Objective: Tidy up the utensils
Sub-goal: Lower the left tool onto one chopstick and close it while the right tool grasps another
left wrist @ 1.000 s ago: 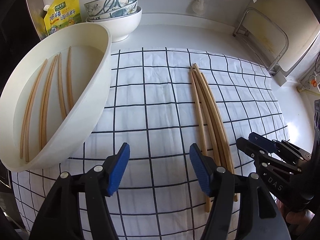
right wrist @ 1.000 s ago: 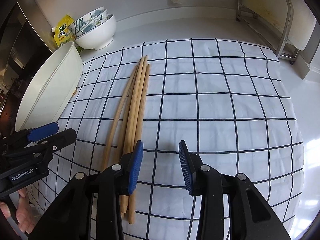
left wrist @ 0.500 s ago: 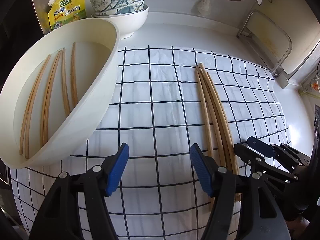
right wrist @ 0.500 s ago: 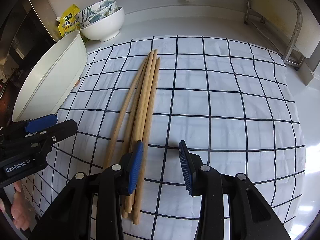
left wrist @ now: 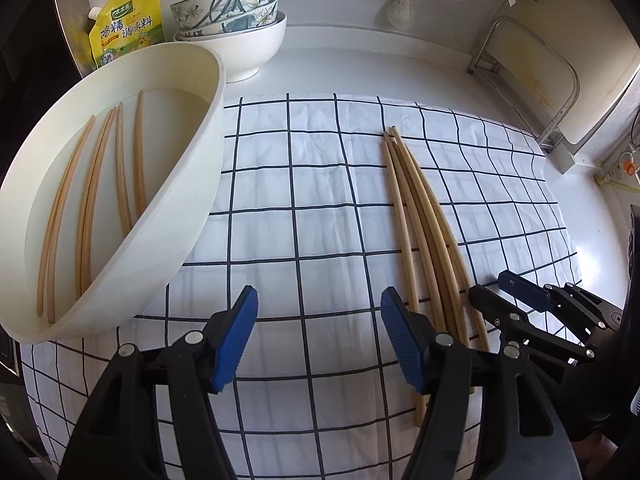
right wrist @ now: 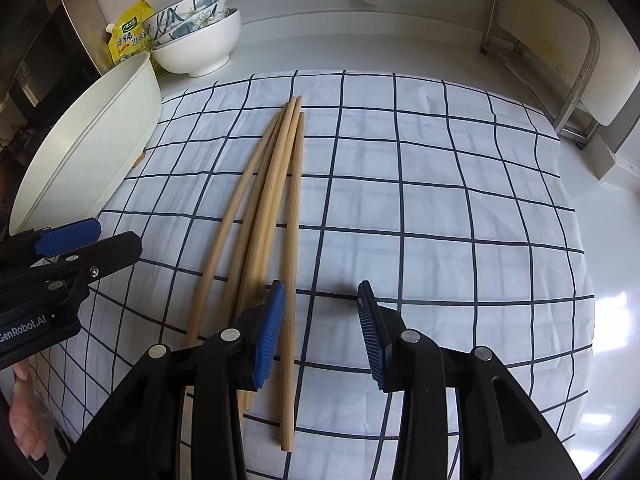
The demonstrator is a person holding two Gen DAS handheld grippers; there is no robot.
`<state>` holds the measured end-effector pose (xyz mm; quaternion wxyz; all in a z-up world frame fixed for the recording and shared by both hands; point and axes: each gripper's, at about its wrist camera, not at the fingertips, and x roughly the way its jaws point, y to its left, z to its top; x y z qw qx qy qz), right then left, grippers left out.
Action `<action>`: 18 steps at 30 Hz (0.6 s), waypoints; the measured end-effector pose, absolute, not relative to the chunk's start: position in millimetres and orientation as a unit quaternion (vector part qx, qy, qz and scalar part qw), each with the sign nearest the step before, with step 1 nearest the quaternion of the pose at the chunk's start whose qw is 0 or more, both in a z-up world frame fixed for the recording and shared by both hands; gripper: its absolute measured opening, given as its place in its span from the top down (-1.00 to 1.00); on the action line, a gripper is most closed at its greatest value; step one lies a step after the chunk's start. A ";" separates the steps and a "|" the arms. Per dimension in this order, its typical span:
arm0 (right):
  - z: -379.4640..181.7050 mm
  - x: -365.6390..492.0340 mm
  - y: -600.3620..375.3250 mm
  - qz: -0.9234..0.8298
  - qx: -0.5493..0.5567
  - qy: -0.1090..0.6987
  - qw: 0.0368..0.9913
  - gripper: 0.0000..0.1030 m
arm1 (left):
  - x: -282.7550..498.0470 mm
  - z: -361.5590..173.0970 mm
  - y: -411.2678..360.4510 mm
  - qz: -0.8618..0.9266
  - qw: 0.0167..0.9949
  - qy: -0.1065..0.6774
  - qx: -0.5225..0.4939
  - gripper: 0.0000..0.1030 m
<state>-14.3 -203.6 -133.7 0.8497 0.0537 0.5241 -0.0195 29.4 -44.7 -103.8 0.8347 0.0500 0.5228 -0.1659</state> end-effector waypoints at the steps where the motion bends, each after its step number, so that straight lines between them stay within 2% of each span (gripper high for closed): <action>1: -133.5 -14.9 -206.2 -0.022 0.055 0.524 0.850 0.31 | 29.1 -104.1 -47.0 -0.168 0.834 0.522 0.050 -0.22; 18: -126.1 -26.8 -237.2 -0.035 0.069 0.511 0.856 0.31 | 25.3 -123.7 -79.9 -0.189 0.823 0.531 0.077 -0.24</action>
